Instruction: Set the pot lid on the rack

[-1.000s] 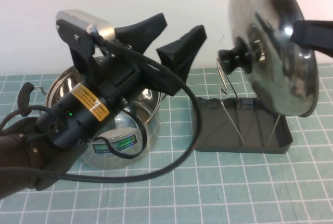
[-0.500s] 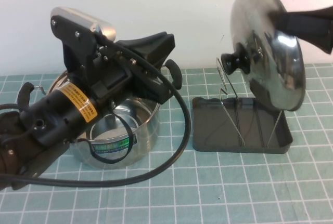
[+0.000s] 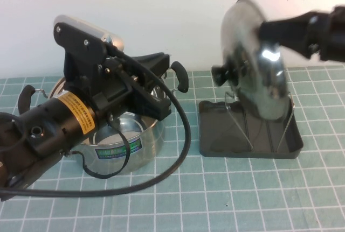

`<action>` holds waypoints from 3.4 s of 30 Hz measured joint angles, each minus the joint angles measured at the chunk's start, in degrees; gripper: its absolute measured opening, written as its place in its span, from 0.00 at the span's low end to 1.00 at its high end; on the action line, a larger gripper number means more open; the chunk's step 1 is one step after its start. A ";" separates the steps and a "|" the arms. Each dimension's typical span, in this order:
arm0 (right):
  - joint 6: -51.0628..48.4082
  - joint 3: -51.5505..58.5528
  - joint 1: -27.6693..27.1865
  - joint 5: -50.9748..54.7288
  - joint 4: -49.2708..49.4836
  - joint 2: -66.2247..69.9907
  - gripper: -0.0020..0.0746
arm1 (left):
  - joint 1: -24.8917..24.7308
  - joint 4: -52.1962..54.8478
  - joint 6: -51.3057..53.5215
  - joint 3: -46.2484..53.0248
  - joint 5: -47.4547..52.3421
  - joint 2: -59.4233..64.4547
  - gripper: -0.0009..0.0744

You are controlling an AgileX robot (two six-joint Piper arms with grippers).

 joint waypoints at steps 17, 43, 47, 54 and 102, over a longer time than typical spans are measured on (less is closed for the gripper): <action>-7.42 -0.43 1.00 -2.81 0.36 6.31 0.22 | 0.03 8.67 -2.54 0.00 7.66 -1.80 0.01; -9.19 -11.21 -8.78 13.60 1.06 6.31 0.69 | 0.03 25.79 -3.20 0.12 37.38 -25.84 0.01; -6.96 -18.11 -10.14 14.29 -1.00 5.21 0.43 | 0.03 27.02 -3.01 0.12 46.06 -29.16 0.01; 0.15 -33.82 -10.24 16.61 -37.89 -2.68 0.06 | 0.23 17.16 -4.52 0.12 69.20 -35.50 0.01; 23.67 44.44 2.52 -14.09 -87.03 -83.95 0.03 | 0.28 -15.88 12.23 36.74 42.25 -76.04 0.01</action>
